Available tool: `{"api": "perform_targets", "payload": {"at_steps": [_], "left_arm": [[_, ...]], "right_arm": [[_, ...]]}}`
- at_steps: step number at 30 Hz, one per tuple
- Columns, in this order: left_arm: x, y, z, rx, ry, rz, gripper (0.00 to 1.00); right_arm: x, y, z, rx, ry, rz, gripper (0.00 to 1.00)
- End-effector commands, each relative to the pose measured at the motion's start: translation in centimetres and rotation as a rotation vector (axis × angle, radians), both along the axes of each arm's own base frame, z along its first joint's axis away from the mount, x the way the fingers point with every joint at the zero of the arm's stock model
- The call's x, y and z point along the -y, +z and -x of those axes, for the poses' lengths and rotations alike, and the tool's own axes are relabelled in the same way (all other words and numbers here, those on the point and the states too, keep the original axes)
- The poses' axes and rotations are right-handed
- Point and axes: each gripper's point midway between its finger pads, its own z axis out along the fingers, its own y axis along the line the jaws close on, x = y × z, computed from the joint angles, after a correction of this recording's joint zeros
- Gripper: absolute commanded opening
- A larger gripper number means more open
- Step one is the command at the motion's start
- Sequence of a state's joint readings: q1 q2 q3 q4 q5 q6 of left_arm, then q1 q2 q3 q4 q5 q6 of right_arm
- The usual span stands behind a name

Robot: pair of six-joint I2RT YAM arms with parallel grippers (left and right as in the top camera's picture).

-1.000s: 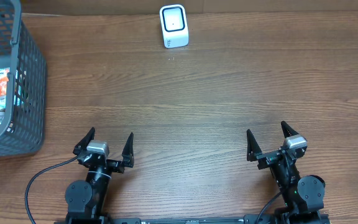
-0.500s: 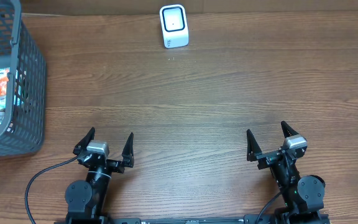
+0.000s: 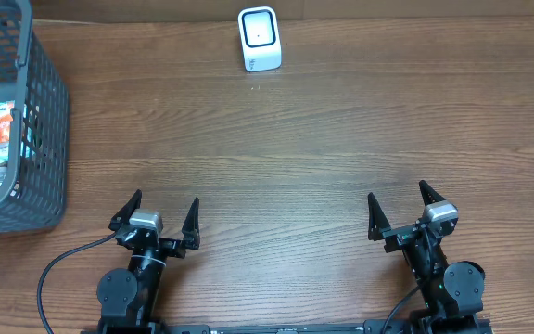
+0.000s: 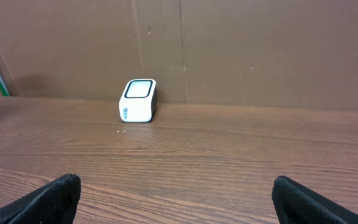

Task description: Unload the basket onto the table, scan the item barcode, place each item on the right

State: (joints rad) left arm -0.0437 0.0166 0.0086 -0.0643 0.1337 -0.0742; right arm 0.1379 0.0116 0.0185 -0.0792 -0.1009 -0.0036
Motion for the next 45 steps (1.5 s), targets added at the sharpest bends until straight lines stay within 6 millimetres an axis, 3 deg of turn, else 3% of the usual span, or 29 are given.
{"api": "perform_targets", "payload": {"at_steps": [1,45], "left_arm": [[-0.31,0.02,0.0,0.008,0.015,-0.016,1.0],[0.17,0.14,0.1,0.003,-0.011,0.02,1.0]], "right_arm": [[-0.01,-0.18,0.0,0.004,0.002,0.001,1.0],[-0.01,-0.18,0.0,0.004,0.002,0.001,1.0]]}}
